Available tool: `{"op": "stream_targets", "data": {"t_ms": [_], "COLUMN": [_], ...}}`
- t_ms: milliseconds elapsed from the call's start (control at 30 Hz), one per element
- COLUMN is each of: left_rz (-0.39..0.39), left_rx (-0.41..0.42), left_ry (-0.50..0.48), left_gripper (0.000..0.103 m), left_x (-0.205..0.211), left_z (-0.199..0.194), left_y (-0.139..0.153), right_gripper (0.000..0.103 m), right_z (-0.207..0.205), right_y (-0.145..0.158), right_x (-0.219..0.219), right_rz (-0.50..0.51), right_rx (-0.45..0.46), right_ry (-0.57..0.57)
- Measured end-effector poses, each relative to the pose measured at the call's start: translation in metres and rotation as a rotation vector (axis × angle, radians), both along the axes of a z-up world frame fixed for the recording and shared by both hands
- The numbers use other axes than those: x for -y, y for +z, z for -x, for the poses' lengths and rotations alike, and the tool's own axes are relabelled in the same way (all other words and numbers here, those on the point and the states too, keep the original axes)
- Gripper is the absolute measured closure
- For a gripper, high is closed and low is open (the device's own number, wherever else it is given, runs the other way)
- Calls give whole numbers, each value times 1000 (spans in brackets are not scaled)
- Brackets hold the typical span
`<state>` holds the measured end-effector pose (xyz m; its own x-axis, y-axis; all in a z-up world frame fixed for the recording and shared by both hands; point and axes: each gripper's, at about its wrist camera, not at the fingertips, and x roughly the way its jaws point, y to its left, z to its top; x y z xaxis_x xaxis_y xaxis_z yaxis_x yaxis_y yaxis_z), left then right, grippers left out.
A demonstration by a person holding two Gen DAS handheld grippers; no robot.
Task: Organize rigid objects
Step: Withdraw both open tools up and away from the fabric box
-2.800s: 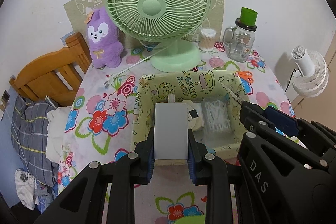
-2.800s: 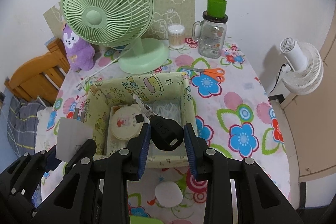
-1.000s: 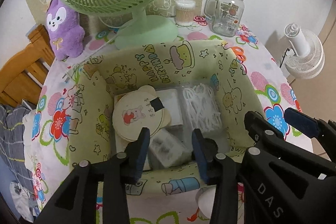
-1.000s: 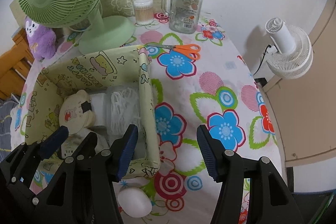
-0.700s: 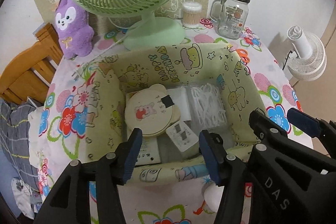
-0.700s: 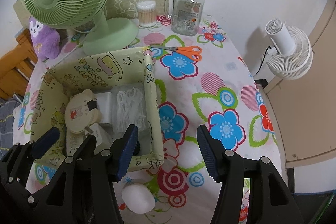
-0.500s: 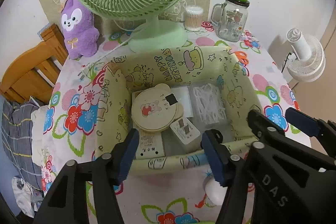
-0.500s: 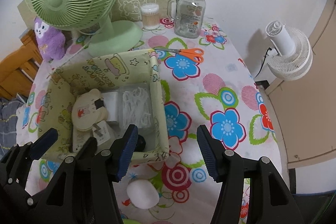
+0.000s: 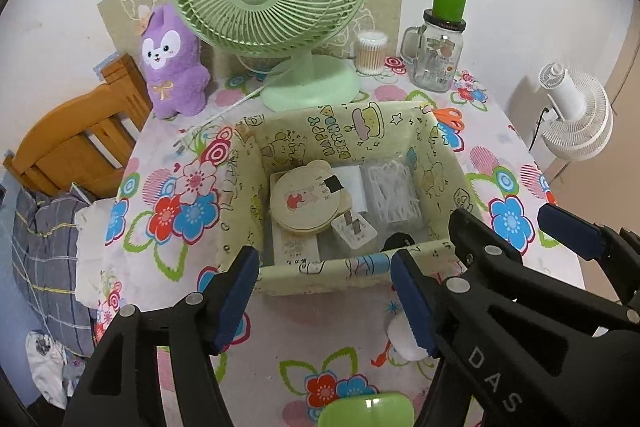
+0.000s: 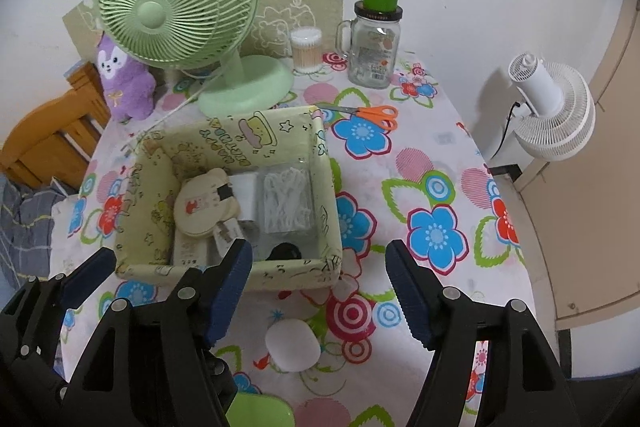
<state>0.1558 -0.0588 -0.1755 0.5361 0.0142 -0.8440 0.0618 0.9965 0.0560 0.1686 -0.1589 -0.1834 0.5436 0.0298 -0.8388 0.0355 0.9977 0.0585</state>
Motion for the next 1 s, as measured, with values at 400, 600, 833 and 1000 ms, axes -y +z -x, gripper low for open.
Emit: {"op": "stream_targets", "data": {"t_ms": [400,600,833,1000], "left_rz": [4,-4,31,30], "left_rx": [29,44,32,45], "left_ry": [5,7,10,13], "left_gripper": [28,27,22,18], "left_x": [-1,-2,-5,-6], "left_z": [27,39,52,62], "left_y": [19,27,30,33], "right_gripper": [29,28,19,17], "right_z": [27,40,53,61], "right_y": [21,28,33,35], "right_x": [-2,-2,-4,-6], "right_rz": [-25,-26,-36,-33], "right_rx": [35,53,65,72], "right_ry": [24,28,47,70]}}
